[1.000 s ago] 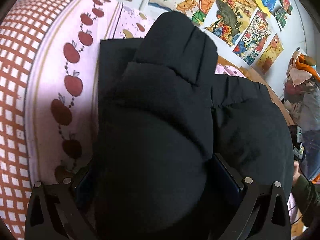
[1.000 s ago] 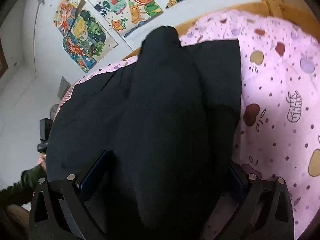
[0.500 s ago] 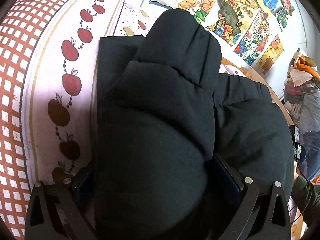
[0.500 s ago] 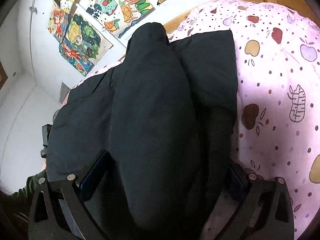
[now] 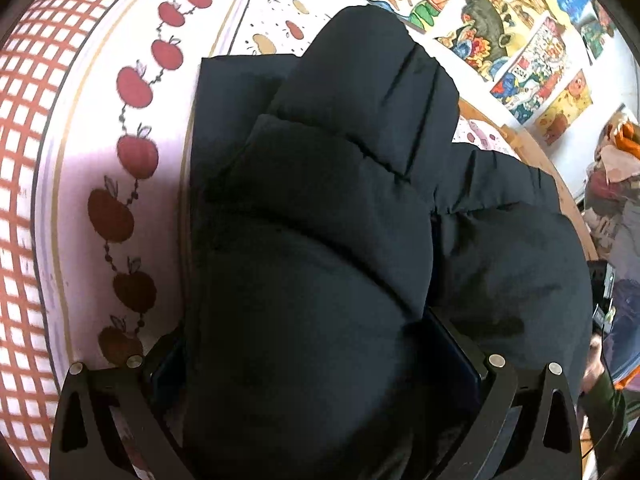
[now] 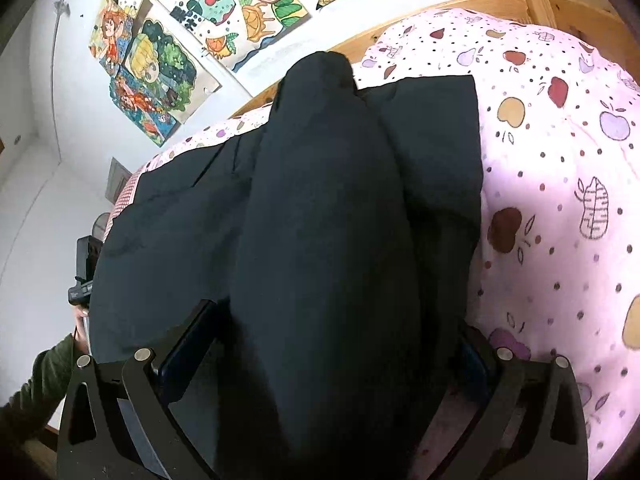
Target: Fold large clothes
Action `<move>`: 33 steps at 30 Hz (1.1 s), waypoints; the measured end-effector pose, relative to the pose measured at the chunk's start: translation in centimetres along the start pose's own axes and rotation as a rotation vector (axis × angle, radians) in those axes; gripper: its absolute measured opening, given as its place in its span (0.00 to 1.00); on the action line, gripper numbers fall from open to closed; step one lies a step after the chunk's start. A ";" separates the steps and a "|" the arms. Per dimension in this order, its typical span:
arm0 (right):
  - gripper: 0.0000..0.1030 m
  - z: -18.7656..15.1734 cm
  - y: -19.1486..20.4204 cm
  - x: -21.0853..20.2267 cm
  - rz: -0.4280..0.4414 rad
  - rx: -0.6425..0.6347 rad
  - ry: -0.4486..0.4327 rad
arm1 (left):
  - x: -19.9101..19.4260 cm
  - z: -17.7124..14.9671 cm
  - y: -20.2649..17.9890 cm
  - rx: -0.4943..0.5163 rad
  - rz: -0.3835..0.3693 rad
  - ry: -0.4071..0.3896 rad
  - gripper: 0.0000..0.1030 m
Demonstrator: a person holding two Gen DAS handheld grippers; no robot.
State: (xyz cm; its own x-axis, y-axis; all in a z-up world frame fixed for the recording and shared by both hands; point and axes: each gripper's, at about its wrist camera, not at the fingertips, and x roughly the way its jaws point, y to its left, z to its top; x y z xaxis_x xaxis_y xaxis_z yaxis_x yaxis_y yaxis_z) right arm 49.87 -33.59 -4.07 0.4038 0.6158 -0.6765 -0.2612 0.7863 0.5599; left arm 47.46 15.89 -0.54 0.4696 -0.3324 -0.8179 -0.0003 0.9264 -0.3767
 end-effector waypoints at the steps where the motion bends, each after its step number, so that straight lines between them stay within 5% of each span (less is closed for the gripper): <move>1: 0.99 0.0 0.0 0.0 -0.004 0.015 0.010 | -0.1 -0.1 0.0 -0.012 0.001 0.001 0.98; 5: 0.98 0.0 0.6 0.3 -0.051 0.030 0.045 | -0.5 -0.2 -0.2 -0.050 0.021 0.012 0.80; 12: 0.61 -0.7 2.7 -1.0 -0.103 0.024 0.007 | -1.5 -0.5 -2.2 -0.057 0.088 -0.008 0.51; 19: 0.35 -1.3 4.9 -2.6 -0.168 -0.001 -0.031 | -3.4 -1.3 -3.8 -0.037 0.172 -0.040 0.36; 24: 0.21 -1.3 6.3 -4.7 -0.173 -0.017 -0.071 | -5.7 -1.7 -4.2 -0.054 0.154 -0.078 0.25; 33: 0.17 -0.7 9.9 -9.4 -0.127 -0.064 -0.143 | -11.0 -3.3 -5.0 -0.060 0.124 -0.133 0.18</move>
State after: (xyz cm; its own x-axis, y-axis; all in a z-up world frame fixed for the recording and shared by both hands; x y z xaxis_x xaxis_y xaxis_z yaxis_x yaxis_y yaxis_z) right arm 42.90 -31.63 7.53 0.5561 0.5018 -0.6626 -0.2538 0.8616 0.4395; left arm 39.38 14.33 8.90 0.5751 -0.1868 -0.7965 -0.1162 0.9451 -0.3055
